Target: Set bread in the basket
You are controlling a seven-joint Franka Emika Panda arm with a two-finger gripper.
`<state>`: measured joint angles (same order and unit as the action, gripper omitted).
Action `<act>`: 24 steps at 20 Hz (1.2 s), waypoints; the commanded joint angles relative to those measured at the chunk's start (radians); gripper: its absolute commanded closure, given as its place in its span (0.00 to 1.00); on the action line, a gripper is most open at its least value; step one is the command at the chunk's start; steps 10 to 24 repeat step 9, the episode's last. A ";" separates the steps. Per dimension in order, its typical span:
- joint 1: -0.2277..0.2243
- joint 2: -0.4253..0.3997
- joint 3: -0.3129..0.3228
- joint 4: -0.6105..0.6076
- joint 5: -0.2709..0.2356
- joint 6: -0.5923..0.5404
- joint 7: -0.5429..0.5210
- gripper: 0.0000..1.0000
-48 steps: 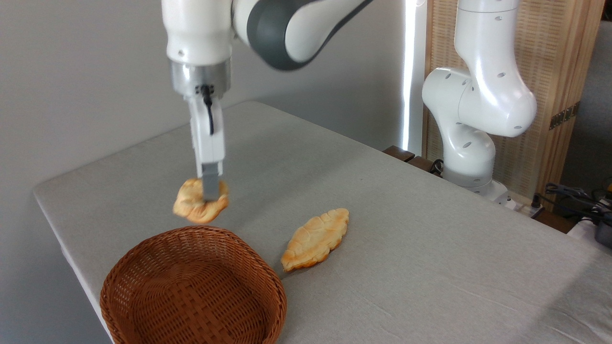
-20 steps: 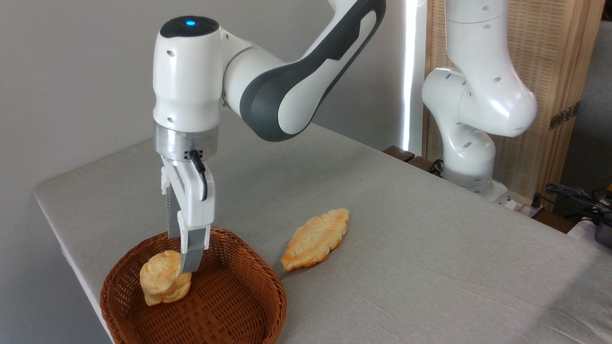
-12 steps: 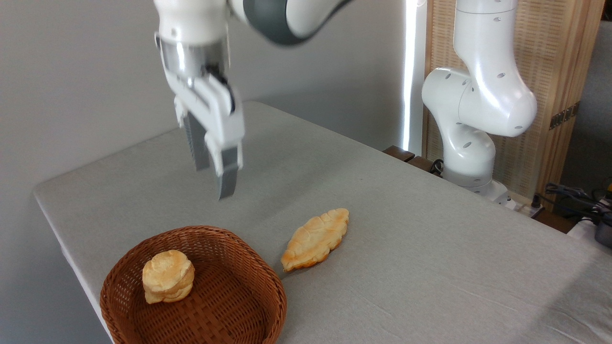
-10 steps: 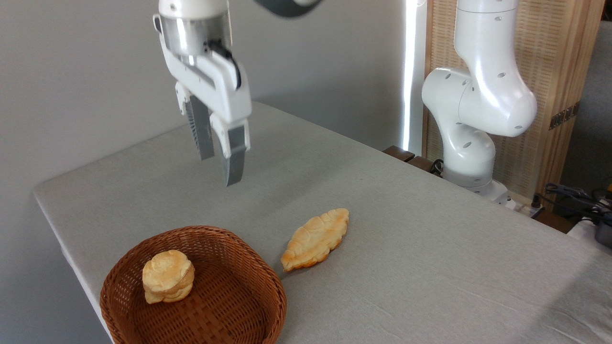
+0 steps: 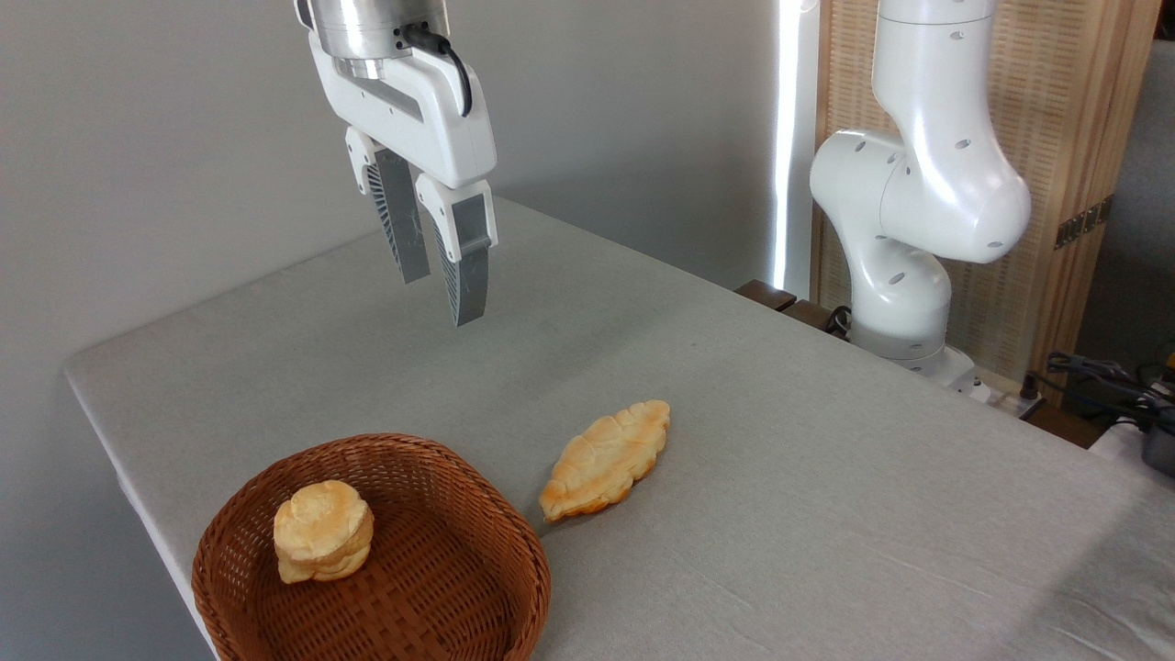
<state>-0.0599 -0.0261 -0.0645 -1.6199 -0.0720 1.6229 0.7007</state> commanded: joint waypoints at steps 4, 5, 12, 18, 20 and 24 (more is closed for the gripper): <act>-0.053 0.005 0.080 0.034 0.015 -0.023 -0.010 0.00; -0.058 0.005 0.095 0.034 0.015 -0.023 -0.007 0.00; -0.057 0.005 0.094 0.034 0.017 -0.023 -0.004 0.00; -0.057 0.005 0.094 0.034 0.017 -0.023 -0.004 0.00; -0.057 0.005 0.094 0.034 0.017 -0.023 -0.004 0.00; -0.057 0.005 0.094 0.034 0.017 -0.023 -0.004 0.00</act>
